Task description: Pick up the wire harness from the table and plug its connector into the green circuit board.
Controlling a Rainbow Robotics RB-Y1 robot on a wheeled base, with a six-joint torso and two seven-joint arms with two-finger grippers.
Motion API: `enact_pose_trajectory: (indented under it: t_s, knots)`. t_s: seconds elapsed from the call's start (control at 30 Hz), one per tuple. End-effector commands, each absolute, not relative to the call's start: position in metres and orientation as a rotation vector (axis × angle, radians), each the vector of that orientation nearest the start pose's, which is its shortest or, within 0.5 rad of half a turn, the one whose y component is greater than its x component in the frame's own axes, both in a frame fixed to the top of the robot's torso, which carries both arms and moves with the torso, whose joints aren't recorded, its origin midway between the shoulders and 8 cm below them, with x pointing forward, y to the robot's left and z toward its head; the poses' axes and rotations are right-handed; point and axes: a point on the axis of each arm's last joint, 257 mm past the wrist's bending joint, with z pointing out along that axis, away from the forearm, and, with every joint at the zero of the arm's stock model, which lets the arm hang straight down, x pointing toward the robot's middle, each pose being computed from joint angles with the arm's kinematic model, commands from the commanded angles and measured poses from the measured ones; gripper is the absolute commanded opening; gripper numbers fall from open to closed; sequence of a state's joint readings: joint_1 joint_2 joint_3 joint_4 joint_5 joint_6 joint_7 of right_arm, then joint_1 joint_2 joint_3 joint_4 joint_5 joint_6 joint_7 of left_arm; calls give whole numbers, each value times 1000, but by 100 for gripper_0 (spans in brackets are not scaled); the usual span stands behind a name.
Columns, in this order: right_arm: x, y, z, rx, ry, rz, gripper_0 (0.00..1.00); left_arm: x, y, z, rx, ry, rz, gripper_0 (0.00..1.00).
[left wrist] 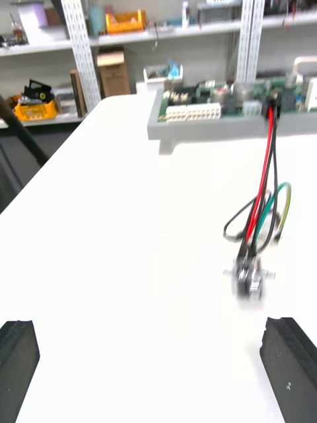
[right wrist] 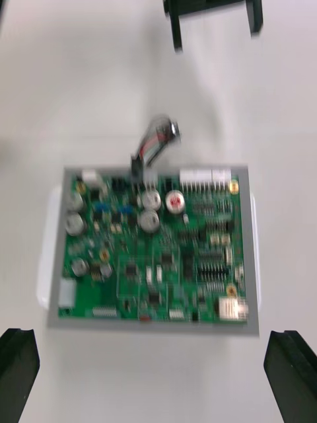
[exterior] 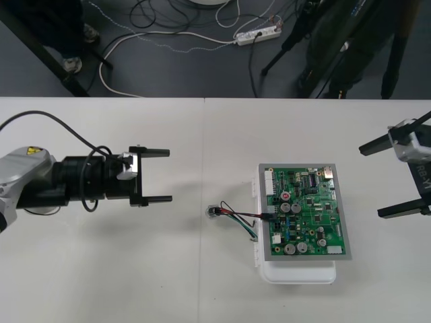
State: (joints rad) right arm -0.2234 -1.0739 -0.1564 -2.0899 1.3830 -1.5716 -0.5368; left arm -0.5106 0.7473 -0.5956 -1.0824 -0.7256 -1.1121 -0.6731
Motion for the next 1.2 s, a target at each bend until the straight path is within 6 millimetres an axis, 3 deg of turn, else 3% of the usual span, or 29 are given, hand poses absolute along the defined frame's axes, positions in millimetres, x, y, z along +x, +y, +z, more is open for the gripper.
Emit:
enact_pose_trajectory:
  t_s: [0.03,0.17,0.33,0.53,0.8,1.0,1.2]
  knots:
    - [321,-190,-64,-1703,1635,565,100,470,139,-181,1463,1167,-571,99]
    - [311,-179,-56,-1682,1602,648,100,464,138,-165,1452,1183,-613,99]
    - [321,-158,-35,-1582,1510,678,100,465,132,-135,1429,1162,-636,99]
    - [328,-139,-23,-1472,1453,741,100,464,138,-105,1457,1164,-638,99]
    - [335,-135,-8,-1405,1393,729,100,457,142,-74,1494,1184,-637,99]
    - [328,-133,1,-1457,1343,615,100,449,127,-51,1515,1182,-626,99]
    - [318,-129,-3,-1515,1319,592,100,442,117,-35,1524,1185,-610,99]
